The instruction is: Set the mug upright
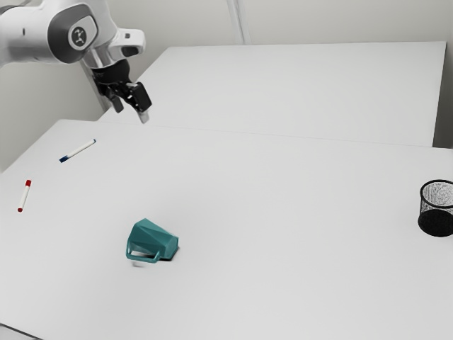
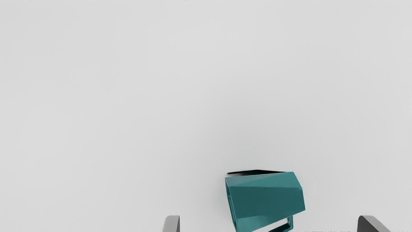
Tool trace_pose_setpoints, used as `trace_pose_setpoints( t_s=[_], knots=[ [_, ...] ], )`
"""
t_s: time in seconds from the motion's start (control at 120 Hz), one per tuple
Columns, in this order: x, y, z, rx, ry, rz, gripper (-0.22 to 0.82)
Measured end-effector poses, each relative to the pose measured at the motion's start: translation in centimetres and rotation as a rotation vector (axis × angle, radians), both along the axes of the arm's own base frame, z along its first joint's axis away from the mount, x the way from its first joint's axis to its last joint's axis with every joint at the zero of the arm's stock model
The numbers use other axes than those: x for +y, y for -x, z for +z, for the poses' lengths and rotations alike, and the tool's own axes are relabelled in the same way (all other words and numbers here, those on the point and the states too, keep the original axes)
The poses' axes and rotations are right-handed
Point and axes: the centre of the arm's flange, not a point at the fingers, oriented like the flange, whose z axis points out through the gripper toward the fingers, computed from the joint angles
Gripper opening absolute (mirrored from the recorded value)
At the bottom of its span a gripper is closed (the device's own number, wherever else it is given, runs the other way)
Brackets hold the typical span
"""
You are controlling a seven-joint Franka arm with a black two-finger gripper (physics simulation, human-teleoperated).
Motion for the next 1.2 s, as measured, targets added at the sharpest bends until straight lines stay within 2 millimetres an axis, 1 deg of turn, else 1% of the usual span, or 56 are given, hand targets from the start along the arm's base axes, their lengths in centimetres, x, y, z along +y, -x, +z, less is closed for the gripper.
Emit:
trace_pose_setpoints(
  t_s=[0.133,0.167,0.217,0.258,0.325,0.358,0.392,0.425,0.467,0.567,0.617,0.7,0.817,0.958,1.2],
  knots=[
    [-0.7,0.3,-0.1,0.006,0.009,-0.013,0.60],
    [-0.8,0.7,-0.4,0.014,0.016,-0.014,0.60],
    [-0.5,1.7,-1.5,0.039,0.054,-0.004,0.60],
    [1.1,2.5,-2.3,0.056,0.094,0.032,0.60],
    [5.4,4.0,-3.5,0.072,0.157,0.123,0.60],
    [7.2,4.6,-4.4,0.080,0.197,0.163,0.60],
    [8.4,5.0,-5.1,0.085,0.231,0.188,0.60],
    [8.9,5.3,-5.7,0.088,0.262,0.200,0.60],
    [9.1,5.7,-6.8,0.099,0.299,0.210,0.60],
    [8.7,6.9,-9.8,0.134,0.383,0.221,0.60],
    [9.4,7.6,-11.6,0.152,0.430,0.244,0.60],
    [10.6,8.3,-13.6,0.165,0.491,0.274,0.60],
    [11.5,8.2,-15.7,0.178,0.535,0.283,0.60],
    [12.8,8.7,-19.2,0.214,0.586,0.302,0.60],
    [14.2,9.0,-23.9,0.256,0.645,0.302,0.60]
  ],
)
